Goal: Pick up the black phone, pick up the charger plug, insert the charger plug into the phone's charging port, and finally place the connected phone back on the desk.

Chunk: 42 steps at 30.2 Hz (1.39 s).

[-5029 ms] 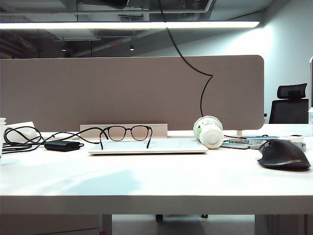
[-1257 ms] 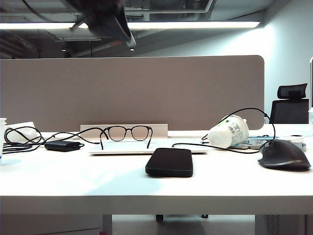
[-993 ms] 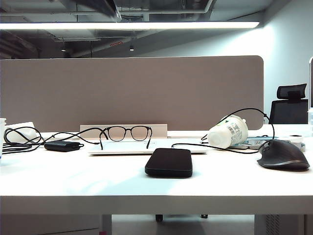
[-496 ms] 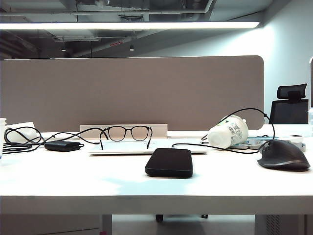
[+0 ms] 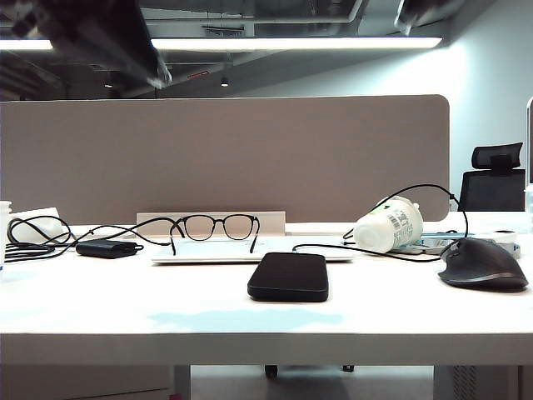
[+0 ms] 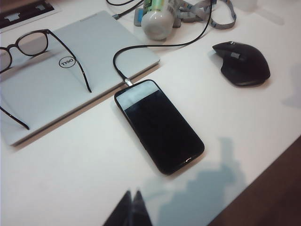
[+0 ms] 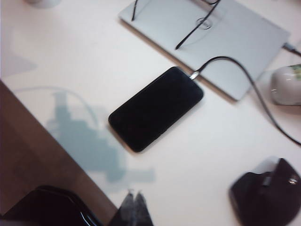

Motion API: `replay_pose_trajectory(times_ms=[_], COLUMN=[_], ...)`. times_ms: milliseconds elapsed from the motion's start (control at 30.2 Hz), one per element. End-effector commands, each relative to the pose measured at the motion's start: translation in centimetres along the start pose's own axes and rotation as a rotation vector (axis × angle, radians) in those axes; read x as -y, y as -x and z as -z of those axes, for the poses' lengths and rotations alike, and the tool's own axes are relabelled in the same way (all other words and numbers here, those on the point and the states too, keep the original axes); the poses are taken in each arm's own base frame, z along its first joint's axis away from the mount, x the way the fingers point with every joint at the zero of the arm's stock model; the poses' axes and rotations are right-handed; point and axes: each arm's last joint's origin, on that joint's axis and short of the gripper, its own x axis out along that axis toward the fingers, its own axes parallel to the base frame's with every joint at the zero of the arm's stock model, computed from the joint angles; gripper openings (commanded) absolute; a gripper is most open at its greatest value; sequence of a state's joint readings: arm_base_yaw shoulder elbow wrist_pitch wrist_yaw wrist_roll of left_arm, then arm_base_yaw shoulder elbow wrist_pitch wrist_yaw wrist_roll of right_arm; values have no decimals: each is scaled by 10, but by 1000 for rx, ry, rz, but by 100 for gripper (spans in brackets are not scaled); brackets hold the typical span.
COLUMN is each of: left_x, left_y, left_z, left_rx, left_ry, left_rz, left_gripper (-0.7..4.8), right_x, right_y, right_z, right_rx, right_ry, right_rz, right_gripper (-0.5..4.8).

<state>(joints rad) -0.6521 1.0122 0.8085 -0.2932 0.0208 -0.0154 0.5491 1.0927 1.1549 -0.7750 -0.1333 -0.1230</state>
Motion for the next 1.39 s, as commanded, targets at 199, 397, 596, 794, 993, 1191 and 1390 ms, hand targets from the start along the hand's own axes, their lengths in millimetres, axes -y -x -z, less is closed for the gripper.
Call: replay_pose_trajectory(times_ms=[199,397,596,794,993,1191,1390], left_x=[-1,-1,-1,-1,-3,-3,-2], left_y=[-15,-17,-11,-2,8,17,22], left_z=[30,51,69,80,84,79,77], left_rx=[21,57,115,220,289,400,473], left_ry=[-4,-5,-7,3,9,9,2], left_rz=[1,4,0,1,-43,-40,-41], left_gripper=[-6,-6,-6,-6,-6,-6,-6], right_x=[-18,-18,-16,-16,-16,-16,-16], right_y=[-34,-39,-44,-44,-44,-44,-44], right_z=[38,58,66,66,66,66,66], right_rx=[102,99,72,67,67,67,67], right_ry=[19,19,8,10,9,10,10], right_rz=[67,121,183,168,169,168,168], right_gripper=[-1,-1,-1,-1,-1,-1,-1])
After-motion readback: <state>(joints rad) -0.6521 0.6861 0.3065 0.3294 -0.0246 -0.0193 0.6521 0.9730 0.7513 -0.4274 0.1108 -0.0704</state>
